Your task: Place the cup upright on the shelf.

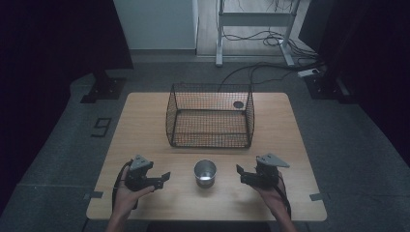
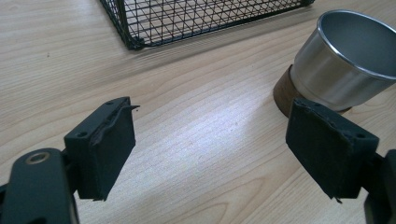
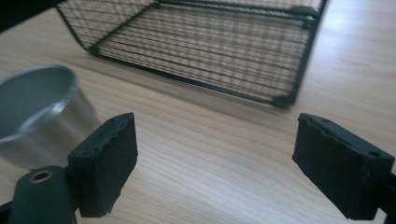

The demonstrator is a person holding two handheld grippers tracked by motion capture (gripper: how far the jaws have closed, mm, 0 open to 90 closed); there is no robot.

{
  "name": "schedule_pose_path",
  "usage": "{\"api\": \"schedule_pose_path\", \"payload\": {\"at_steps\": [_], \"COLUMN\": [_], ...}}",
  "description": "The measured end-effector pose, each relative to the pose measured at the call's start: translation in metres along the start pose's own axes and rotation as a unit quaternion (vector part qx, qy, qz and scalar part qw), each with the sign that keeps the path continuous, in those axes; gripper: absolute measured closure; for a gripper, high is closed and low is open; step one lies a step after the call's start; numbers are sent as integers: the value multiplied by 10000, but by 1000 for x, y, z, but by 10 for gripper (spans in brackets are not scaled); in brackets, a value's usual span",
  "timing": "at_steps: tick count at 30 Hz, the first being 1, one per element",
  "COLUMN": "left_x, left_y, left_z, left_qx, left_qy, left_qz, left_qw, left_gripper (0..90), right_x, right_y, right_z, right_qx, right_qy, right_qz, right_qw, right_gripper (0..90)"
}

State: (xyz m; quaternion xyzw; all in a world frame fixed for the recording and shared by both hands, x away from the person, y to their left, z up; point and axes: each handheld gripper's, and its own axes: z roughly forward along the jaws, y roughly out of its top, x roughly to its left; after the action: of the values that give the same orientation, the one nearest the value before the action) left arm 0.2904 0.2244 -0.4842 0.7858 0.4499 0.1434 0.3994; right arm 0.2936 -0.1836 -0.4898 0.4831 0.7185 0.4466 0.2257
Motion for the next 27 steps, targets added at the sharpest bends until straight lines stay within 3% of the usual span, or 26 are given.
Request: {"api": "schedule_pose_path", "payload": {"at_steps": [10,27], "left_x": [3,5], "left_y": [0,0], "left_z": [-5,-8], "left_qx": [-66,-93], "left_qy": [33,33], "left_qz": [-52,-68], "left_qw": [10000,9999], "left_gripper": [161,161], "right_x": [20,55], "right_y": [13,29], "right_z": [-7,9], "right_qx": [-138,-147], "right_qy": [233,739], "right_qz": [-200,-428], "right_qw": [9994,9962], "right_gripper": [131,130]}}
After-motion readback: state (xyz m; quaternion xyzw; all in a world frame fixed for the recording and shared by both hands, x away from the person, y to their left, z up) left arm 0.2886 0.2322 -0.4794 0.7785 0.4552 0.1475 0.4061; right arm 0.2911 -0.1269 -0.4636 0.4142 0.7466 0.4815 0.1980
